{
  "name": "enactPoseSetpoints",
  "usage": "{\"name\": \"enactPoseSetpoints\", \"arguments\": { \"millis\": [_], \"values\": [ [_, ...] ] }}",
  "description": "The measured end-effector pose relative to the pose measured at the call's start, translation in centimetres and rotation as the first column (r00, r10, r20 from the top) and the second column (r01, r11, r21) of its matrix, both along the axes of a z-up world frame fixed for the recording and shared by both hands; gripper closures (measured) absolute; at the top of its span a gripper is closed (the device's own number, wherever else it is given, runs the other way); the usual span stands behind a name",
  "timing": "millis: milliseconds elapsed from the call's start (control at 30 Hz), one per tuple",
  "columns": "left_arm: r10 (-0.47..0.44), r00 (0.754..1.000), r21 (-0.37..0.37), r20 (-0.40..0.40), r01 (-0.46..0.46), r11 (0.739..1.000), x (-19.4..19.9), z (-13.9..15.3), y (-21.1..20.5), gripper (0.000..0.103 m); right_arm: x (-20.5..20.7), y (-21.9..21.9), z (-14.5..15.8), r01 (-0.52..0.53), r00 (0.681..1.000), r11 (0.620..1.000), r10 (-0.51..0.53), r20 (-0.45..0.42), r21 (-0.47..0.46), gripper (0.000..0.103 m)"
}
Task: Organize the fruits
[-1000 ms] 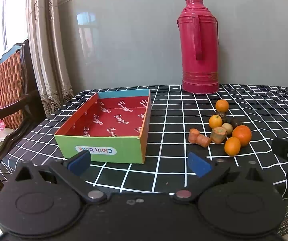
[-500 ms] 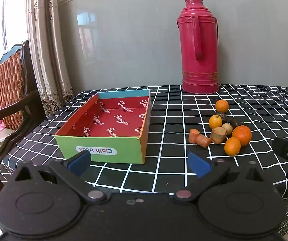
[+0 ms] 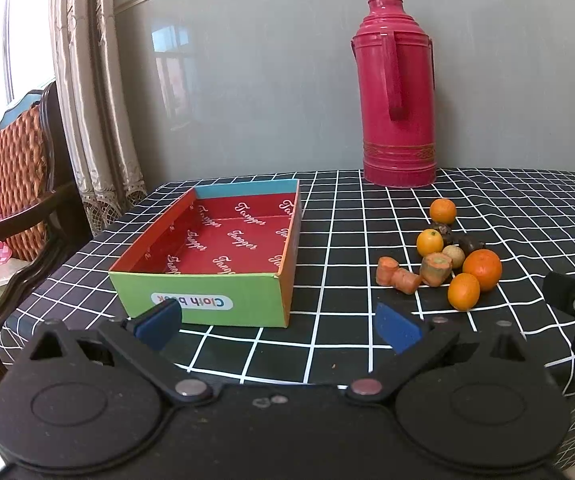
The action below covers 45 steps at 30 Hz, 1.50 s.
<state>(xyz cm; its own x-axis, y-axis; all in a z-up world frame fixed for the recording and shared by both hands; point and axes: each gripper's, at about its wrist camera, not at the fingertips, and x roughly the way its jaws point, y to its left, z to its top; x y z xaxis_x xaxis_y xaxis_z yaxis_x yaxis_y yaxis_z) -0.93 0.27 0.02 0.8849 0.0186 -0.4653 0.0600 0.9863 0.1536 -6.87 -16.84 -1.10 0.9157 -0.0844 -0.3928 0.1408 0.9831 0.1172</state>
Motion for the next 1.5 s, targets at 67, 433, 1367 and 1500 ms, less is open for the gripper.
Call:
{"name": "enactPoseSetpoints", "arguments": {
  "millis": [67,433,1367,1500],
  "values": [
    [-0.002,1.0,0.003,0.002,0.002,1.0,0.0,0.0,-0.1,0.006,0.0,0.0,0.0,0.001,1.0,1.0,-0.001,0.0,0.001,0.0],
    [-0.022,1.0,0.013,0.005,0.022,1.0,-0.1,-0.2,-0.4,0.006,0.1,-0.3,0.1,0.005,1.0,1.0,-0.005,0.002,0.019,0.0],
    [-0.369,0.929,0.143,0.01,0.364,0.92,1.6,-2.5,-8.9,0.03,-3.7,-7.4,2.1,0.233,0.955,0.952,-0.262,0.136,0.196,0.0],
    [-0.388,0.922,0.127,-0.018,0.387,0.913,2.7,-3.6,-10.2,0.03,-3.7,-7.9,2.2,0.235,0.952,0.948,-0.269,0.146,0.212,0.0]
  ]
}}
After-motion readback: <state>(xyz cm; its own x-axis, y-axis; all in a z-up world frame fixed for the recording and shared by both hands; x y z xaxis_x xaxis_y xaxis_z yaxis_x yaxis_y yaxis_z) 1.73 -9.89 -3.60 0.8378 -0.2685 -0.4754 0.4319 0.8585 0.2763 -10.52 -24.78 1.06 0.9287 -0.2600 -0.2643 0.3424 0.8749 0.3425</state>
